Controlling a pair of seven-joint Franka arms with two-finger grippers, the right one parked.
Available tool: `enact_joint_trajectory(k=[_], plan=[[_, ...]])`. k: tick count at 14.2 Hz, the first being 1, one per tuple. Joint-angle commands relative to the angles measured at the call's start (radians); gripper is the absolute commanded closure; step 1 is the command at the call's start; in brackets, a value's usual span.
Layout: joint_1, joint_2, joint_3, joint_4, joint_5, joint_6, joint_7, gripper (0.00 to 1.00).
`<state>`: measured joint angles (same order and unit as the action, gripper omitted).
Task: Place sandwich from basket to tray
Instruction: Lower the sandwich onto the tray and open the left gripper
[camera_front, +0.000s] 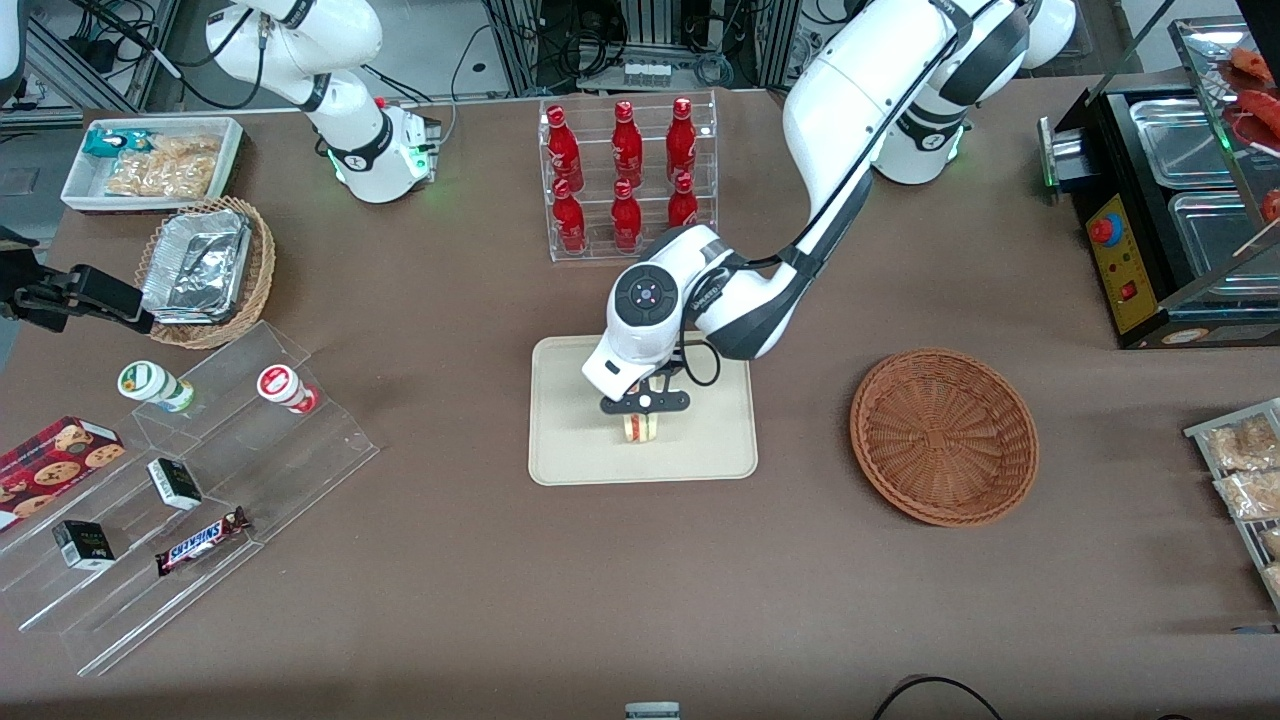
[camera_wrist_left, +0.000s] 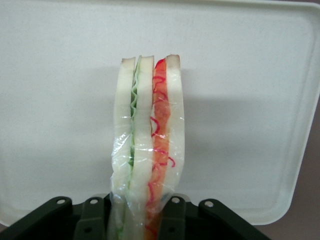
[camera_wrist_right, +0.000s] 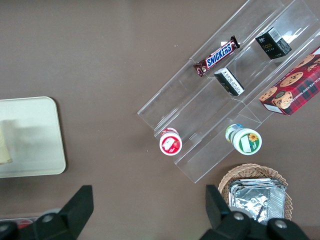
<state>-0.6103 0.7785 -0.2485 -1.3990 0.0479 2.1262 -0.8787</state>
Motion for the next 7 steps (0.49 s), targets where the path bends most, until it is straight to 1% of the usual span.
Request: enact_joint_trajectory(k=[1,3,4,5,6,7], plan=[[-0.017,0.022,0.014,0.031,0.004,-0.005,-0.017,0.64],[-0.019,0.024,0.015,0.029,0.004,-0.005,-0.017,0.58],[-0.019,0.022,0.015,0.029,0.004,-0.005,-0.017,0.51],[-0.017,0.022,0.015,0.029,0.004,-0.005,-0.019,0.41],[-0.017,0.022,0.017,0.029,0.004,-0.005,-0.019,0.24],[-0.017,0.019,0.020,0.031,0.004,-0.005,-0.019,0.09]])
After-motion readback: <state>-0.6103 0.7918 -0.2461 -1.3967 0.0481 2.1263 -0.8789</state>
